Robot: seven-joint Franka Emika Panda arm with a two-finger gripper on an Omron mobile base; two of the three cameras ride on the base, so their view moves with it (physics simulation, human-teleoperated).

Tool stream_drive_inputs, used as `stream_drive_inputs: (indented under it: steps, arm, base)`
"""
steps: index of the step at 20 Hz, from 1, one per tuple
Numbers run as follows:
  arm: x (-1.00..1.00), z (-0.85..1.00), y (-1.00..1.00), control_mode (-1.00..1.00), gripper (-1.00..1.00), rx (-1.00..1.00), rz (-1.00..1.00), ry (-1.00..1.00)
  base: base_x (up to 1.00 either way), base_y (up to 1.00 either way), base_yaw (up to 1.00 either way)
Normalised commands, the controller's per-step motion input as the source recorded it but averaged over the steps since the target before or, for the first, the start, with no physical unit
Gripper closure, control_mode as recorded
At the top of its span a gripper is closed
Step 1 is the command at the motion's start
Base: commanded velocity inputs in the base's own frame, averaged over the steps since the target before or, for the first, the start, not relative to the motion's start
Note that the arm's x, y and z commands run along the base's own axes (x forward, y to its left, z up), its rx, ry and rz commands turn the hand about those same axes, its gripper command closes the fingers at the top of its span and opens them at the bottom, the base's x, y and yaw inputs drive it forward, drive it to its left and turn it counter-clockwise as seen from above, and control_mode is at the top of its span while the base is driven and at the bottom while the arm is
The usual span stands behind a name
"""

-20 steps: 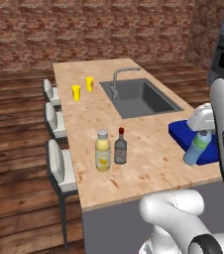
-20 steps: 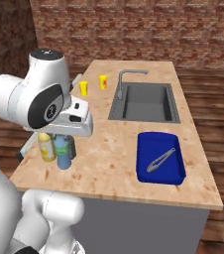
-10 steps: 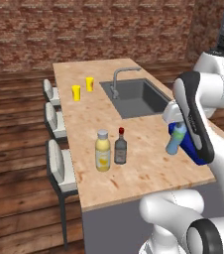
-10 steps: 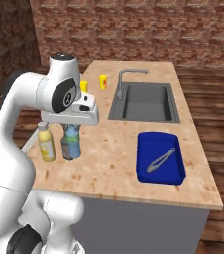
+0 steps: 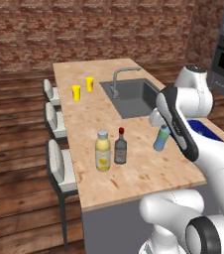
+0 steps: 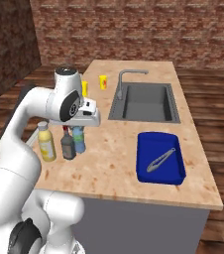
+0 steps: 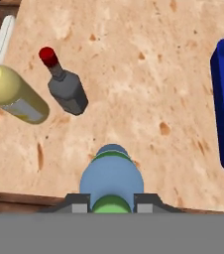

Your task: Place the drinks on the dining counter in a tight cluster.

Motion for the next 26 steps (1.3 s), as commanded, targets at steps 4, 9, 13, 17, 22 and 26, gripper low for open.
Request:
stream_drive_inputs:
  steps: [4, 9, 13, 17, 22, 26]
  arm:
    - [0.74, -0.16, 0.03, -1.0, 1.0, 0.0, 0.0, -0.02]
    - [0.34, -0.32, 0.0, -1.0, 1.0, 0.0, 0.0, 0.0]
    - [0.0, -0.39, 0.0, -1.0, 1.0, 0.0, 0.0, 0.0]
    - [0.0, -0.32, 0.11, -1.0, 1.0, -0.01, 0.0, 0.0]
    - [0.0, -0.2, 0.21, -1.0, 1.0, -0.02, 0.0, 0.0]
    - [0.08, -0.14, 0.25, -1.0, 1.0, -0.03, 0.0, 0.0]
  base:
    - [0.0, 0.0, 0.0]
    - [0.0, 0.0, 0.0]
    - [0.0, 0.0, 0.0]
    - [0.0, 0.0, 0.0]
    - [0.0, 0.0, 0.0]
    - [0.0, 0.0, 0.0]
